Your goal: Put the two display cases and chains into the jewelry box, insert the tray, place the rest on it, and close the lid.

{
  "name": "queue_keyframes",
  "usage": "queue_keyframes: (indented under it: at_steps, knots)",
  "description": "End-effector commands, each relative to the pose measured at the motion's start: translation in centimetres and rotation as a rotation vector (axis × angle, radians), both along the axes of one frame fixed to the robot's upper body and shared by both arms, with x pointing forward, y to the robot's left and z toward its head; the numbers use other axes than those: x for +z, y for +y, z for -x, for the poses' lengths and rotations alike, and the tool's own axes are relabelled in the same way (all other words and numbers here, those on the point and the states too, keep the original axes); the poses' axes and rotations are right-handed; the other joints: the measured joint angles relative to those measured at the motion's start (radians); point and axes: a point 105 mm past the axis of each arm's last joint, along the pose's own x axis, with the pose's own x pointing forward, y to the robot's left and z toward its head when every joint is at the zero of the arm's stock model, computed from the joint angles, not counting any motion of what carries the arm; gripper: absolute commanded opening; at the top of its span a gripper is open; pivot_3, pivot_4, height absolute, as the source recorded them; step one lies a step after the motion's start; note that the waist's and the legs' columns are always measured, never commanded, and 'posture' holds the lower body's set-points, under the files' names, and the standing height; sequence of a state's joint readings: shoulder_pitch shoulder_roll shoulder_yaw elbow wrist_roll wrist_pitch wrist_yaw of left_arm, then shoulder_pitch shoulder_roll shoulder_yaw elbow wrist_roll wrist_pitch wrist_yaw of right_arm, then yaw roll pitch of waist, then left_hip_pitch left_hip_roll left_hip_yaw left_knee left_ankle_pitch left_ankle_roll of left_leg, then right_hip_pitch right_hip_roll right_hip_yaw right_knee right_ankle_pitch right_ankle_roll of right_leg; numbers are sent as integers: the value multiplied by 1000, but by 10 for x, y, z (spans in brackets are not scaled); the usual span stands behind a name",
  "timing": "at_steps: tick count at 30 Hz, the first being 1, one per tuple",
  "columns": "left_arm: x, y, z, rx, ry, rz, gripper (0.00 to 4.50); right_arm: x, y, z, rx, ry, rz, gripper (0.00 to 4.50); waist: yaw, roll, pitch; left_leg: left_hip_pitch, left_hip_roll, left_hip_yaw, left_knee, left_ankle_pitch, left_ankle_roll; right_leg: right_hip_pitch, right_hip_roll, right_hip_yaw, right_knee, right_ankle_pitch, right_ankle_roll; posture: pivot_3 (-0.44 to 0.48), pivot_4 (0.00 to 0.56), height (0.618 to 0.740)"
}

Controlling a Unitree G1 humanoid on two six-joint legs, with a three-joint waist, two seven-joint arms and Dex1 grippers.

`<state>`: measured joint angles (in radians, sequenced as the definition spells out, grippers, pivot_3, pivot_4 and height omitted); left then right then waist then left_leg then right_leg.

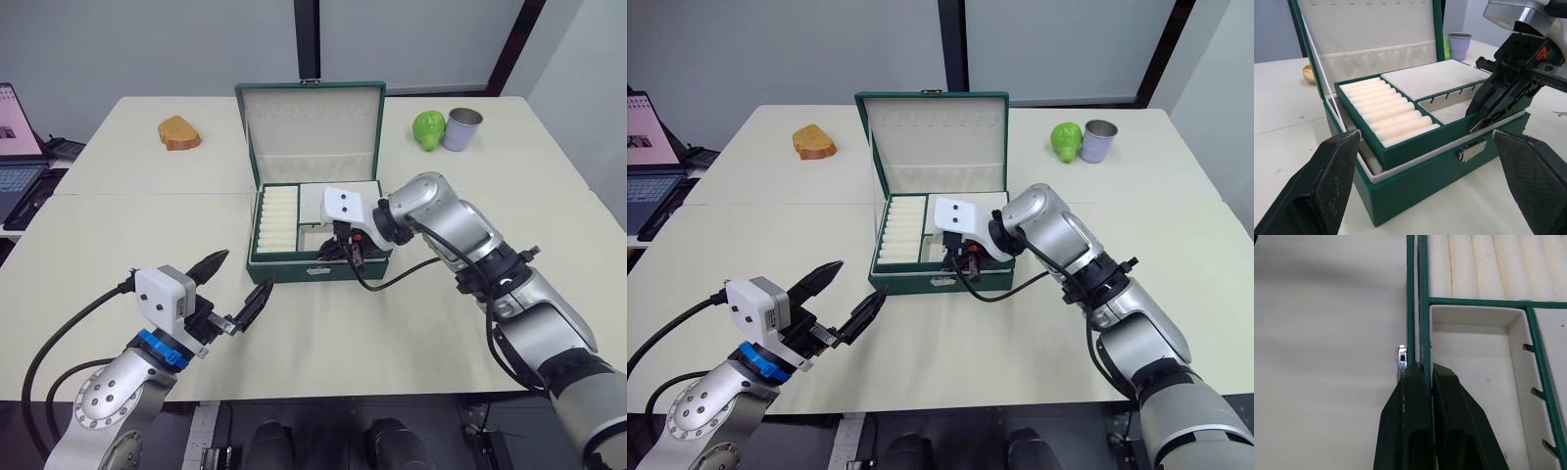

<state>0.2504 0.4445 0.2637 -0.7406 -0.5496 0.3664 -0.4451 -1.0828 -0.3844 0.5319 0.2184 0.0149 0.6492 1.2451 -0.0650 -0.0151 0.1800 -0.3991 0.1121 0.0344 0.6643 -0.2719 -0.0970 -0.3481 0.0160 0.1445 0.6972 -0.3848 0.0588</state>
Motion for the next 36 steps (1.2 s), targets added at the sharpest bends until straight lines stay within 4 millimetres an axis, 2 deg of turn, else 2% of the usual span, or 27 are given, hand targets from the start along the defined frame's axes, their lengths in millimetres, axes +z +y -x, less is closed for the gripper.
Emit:
queue_keyframes:
  at_steps: [1, 14, 36]
  knots:
    - [10, 4, 2, 21, -45, 11, 4500, 17, 6, -1, 16, -53, -19, 8, -1, 0, 0, 0, 0, 0, 0, 0, 0, 0, 0, 0, 0, 0, 0, 0, 150, 740]
    - [7, 9, 2, 33, -33, 10, 4500, 14, 13, -2, 24, -44, -38, 8, -21, 0, 0, 0, 0, 0, -1, 0, 0, 0, 0, 0, 0, 0, 0, 0, 150, 740]
    - [10, 2, 4, 38, -25, 8, 4500, 15, 26, -3, 65, -47, -50, 8, -24, 0, 0, 0, 0, 0, -1, 0, 0, 0, 0, 0, 0, 0, 0, 0, 150, 740]
